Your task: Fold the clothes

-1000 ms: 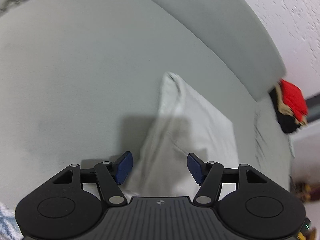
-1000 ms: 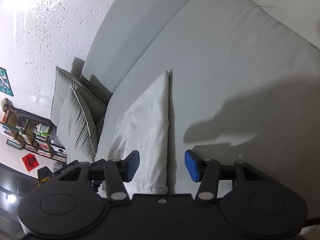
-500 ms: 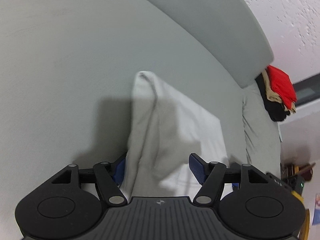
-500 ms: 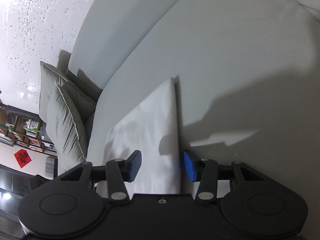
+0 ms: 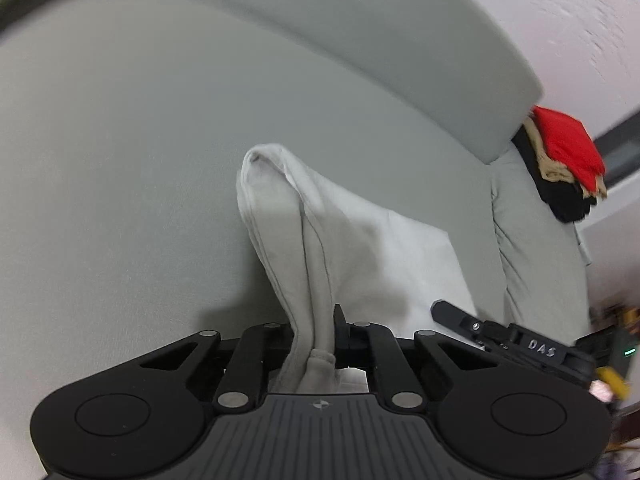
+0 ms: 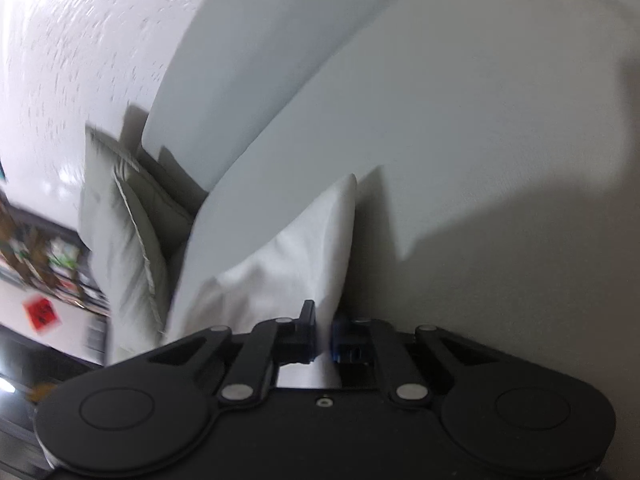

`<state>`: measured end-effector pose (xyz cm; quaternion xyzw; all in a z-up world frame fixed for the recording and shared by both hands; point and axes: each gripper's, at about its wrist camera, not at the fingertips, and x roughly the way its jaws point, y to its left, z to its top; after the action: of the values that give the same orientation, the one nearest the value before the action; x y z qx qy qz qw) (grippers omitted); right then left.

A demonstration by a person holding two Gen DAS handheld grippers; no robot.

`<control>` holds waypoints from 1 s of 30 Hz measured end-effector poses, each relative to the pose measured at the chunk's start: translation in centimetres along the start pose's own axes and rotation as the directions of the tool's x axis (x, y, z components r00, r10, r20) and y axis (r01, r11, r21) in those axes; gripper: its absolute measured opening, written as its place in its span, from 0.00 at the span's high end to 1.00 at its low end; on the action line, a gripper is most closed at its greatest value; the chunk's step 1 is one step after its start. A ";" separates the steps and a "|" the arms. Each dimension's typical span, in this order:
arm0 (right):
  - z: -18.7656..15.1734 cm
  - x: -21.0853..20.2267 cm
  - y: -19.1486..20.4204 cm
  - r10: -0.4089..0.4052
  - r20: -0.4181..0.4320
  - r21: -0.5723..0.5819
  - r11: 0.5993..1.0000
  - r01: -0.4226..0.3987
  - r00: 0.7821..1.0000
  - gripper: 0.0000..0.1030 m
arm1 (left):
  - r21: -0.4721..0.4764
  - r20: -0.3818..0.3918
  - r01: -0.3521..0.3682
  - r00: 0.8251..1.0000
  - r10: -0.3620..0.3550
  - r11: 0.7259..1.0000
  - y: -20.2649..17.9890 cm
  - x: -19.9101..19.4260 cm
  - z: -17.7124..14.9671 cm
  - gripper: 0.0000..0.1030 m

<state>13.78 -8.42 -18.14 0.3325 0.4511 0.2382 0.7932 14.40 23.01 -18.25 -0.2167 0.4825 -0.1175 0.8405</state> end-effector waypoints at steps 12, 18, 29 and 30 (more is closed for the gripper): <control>-2.2 -20.0 3.2 0.047 0.339 -0.232 0.972 0.036 0.939 0.93 | 0.456 0.326 -0.094 0.943 -0.068 0.885 -20.0 -8.9 -7.5 0.91; -2.4 -29.6 -1.3 -0.061 0.510 -0.136 0.979 0.151 0.858 0.93 | 0.596 0.237 0.000 0.955 -0.177 0.803 -30.5 -4.9 -10.2 0.91; 1.5 -39.3 -10.8 -0.256 0.622 0.092 0.962 0.255 0.740 0.93 | 0.663 0.045 0.181 0.959 -0.280 0.726 -45.8 4.8 -10.7 0.91; 2.3 -39.5 -11.5 -0.263 0.625 0.105 0.961 0.255 0.735 0.93 | 0.663 0.040 0.186 0.959 -0.282 0.725 -46.9 5.7 -10.4 0.91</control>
<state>-2.24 -43.63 -3.81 0.3321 0.2007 -0.0031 0.9216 8.85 -23.08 -4.73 0.0231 0.3207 -0.3681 0.8725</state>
